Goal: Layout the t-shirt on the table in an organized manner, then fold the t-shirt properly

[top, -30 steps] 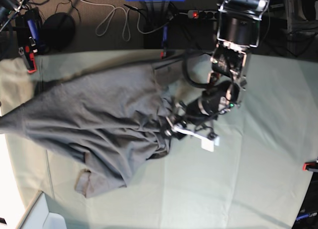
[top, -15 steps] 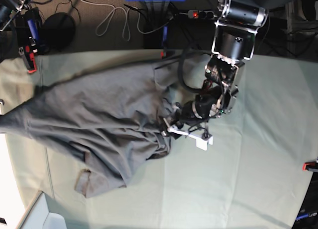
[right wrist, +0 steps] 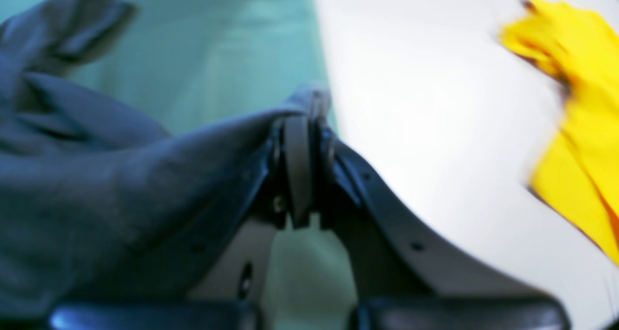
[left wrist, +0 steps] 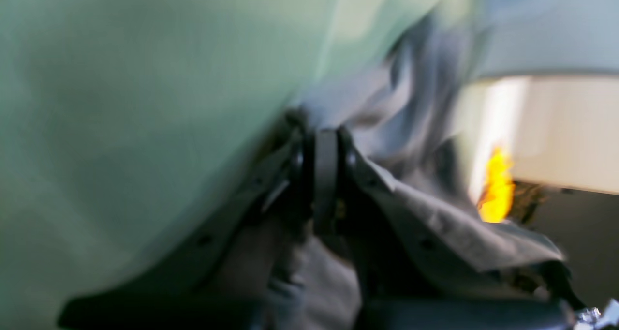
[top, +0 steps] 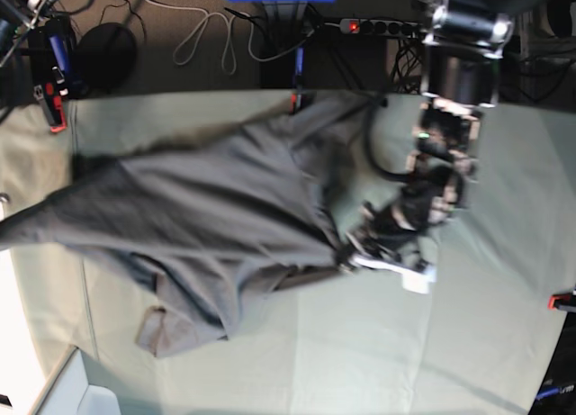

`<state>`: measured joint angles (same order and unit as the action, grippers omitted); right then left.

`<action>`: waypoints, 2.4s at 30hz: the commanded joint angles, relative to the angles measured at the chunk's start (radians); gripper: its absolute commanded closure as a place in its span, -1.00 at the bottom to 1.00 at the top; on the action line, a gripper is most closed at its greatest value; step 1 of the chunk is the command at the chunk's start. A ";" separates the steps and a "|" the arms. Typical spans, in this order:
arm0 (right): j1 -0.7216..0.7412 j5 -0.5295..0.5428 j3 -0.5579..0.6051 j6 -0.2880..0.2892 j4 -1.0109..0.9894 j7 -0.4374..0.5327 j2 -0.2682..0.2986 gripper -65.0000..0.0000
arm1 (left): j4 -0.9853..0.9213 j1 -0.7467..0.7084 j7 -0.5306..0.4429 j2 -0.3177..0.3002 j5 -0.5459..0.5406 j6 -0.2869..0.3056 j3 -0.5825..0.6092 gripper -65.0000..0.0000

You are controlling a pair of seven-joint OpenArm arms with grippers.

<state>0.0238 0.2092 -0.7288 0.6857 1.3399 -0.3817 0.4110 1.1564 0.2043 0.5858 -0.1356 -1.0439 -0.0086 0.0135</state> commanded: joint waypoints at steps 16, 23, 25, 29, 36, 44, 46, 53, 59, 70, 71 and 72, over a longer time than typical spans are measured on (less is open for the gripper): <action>0.014 0.017 0.335 -0.005 0.410 -0.084 -0.220 1.00 | 0.431 -0.451 -0.010 -0.175 -0.330 0.006 -0.634 1.00; 0.057 0.017 0.262 -0.007 0.422 -0.084 -0.186 1.00 | 0.580 -0.636 -0.010 -0.092 -0.388 0.012 -0.604 1.00; 0.089 0.017 0.203 -0.007 0.422 -0.086 -0.162 1.00 | 0.632 -0.653 -0.010 -0.049 -0.347 0.012 -0.534 1.00; 0.160 0.019 0.111 -0.007 0.422 -0.087 -0.125 1.00 | 0.704 -0.642 -0.010 0.003 -0.230 0.012 -0.346 1.00; 0.238 0.017 0.048 -0.007 0.356 -0.087 -0.050 1.00 | 0.712 -0.540 0.029 -0.026 -0.141 0.003 -0.043 0.79; 0.316 0.017 -0.019 -0.065 0.138 -0.086 0.035 1.00 | 0.704 -0.470 0.113 -0.042 -0.140 0.003 -0.056 -0.51; 0.313 0.017 -0.018 -0.065 0.118 -0.086 0.039 1.00 | 0.663 -0.451 0.113 -0.040 -0.140 0.003 -0.091 -0.70; 0.221 0.019 -0.016 -0.065 0.122 -0.081 -0.017 1.00 | 0.386 -0.237 0.076 -0.025 -0.134 0.002 -0.114 -0.82; 0.163 0.020 -0.016 -0.065 0.123 -0.081 -0.053 1.00 | 0.251 -0.136 0.007 0.055 0.136 -0.037 -0.116 -0.82; 0.132 0.020 -0.016 -0.065 0.122 -0.079 -0.073 1.00 | 0.199 -0.102 -0.005 0.189 0.448 -0.216 -0.117 -0.81; 0.132 0.020 -0.016 -0.065 0.122 -0.079 -0.074 1.00 | 0.181 -0.093 -0.005 0.193 0.454 -0.216 -0.117 -0.79; 0.132 0.020 -0.016 -0.065 0.122 -0.079 -0.074 1.00 | 0.156 -0.084 -0.005 0.193 0.459 -0.216 -0.117 -0.74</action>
<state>0.1375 0.2138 -0.7425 0.6308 1.4433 -0.4942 0.3157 1.2972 0.1020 0.5915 0.0563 -0.5812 -0.2287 -0.1032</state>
